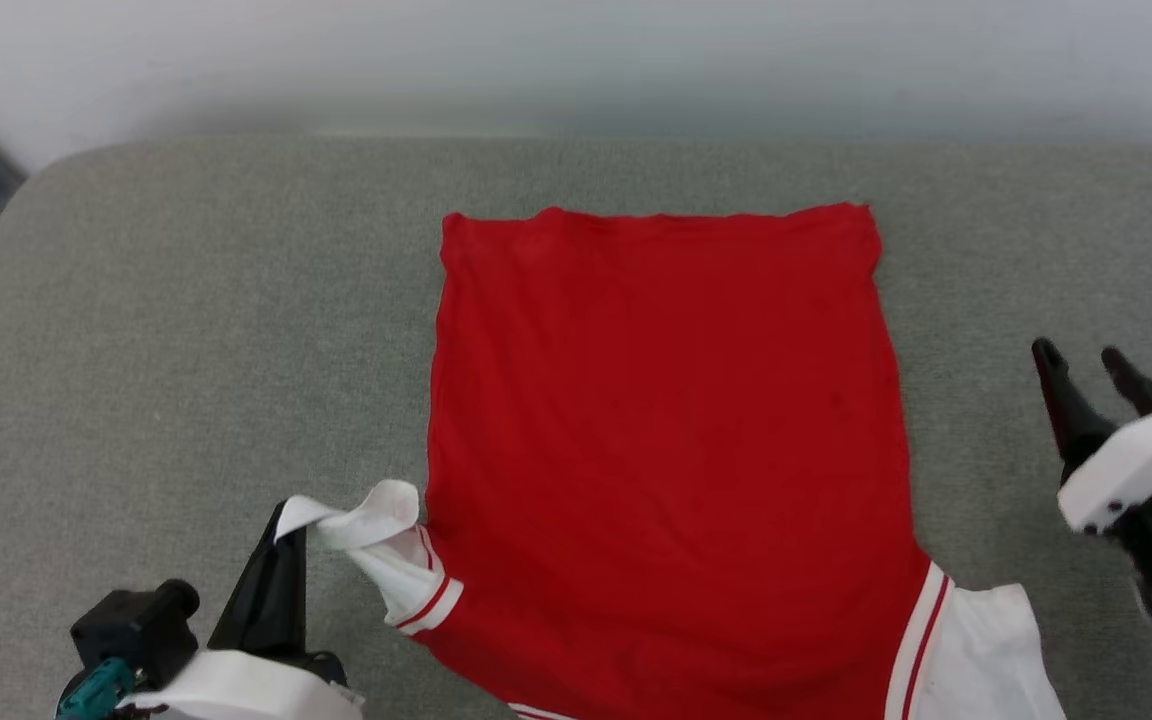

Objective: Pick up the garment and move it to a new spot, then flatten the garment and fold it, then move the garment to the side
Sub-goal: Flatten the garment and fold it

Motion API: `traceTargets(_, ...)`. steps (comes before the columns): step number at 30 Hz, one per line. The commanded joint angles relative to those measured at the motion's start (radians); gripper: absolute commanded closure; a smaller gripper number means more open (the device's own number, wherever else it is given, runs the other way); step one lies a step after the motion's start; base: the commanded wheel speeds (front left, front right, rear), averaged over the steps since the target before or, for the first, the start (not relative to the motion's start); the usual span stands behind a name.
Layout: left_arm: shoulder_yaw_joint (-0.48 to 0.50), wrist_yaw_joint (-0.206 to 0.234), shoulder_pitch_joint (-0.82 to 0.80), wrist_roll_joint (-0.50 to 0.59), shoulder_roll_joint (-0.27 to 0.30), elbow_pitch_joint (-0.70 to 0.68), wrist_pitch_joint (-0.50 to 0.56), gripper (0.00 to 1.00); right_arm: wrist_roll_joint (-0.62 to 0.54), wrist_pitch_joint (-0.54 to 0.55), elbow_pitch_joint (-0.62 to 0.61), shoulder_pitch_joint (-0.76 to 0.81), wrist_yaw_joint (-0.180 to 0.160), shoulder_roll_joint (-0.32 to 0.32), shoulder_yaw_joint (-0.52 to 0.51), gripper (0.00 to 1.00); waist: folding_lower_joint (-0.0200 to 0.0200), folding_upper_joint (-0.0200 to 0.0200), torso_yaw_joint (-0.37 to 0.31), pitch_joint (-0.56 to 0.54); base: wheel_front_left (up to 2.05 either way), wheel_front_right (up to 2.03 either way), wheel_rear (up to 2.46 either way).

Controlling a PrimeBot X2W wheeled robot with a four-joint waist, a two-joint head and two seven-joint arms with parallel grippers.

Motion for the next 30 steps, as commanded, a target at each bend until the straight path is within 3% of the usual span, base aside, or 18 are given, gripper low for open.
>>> traceTargets(1, -0.007, -0.007, -0.041, 0.010, -0.009, -0.005, -0.016, 1.00, 0.003, 0.026, 0.044, -0.081, 0.000, -0.015, -0.005, 0.00, -0.0002, -0.0001, 0.048, 0.115, 0.00, 0.00, 0.00)
traceTargets(4, -0.022, -0.019, -0.099, 0.022, -0.025, 0.004, -0.045, 1.00, 0.000, 0.131, 0.152, -0.268, 0.000, -0.059, -0.004, 0.00, -0.0002, -0.0001, 0.078, 0.180, 0.00, 0.00, 0.00)
traceTargets(5, -0.031, -0.027, -0.133, 0.028, -0.035, 0.010, -0.061, 1.00, -0.008, 0.214, 0.215, -0.378, 0.000, -0.087, 0.007, 0.00, -0.0002, -0.0001, 0.098, 0.218, 0.00, 0.00, 0.00)
traceTargets(16, -0.071, -0.062, -0.250, 0.046, -0.067, 0.031, -0.114, 1.00, -0.097, 0.548, 0.438, -0.778, 0.000, -0.150, 0.023, 0.00, -0.0002, -0.0001, 0.189, 0.367, 0.00, 0.00, 0.00)
traceTargets(22, -0.085, -0.080, -0.289, 0.039, -0.085, 0.065, -0.138, 1.00, -0.131, 0.608, 0.535, -0.861, 0.000, -0.140, 0.055, 0.00, -0.0002, -0.0001, 0.215, 0.422, 0.00, 0.00, 0.00)
traceTargets(29, -0.090, -0.089, -0.306, 0.035, -0.094, 0.104, -0.149, 1.00, -0.147, 0.741, 0.695, -0.801, 0.000, -0.106, 0.082, 0.00, -0.0002, -0.0001, 0.217, 0.418, 0.00, 0.00, 0.00)
traceTargets(30, -0.091, -0.091, -0.308, 0.034, -0.093, 0.110, -0.150, 1.00, -0.149, 0.752, 0.708, -0.800, 0.000, -0.104, 0.077, 0.54, -0.0002, -0.0001, 0.218, 0.414, 0.00, 0.00, 0.00)
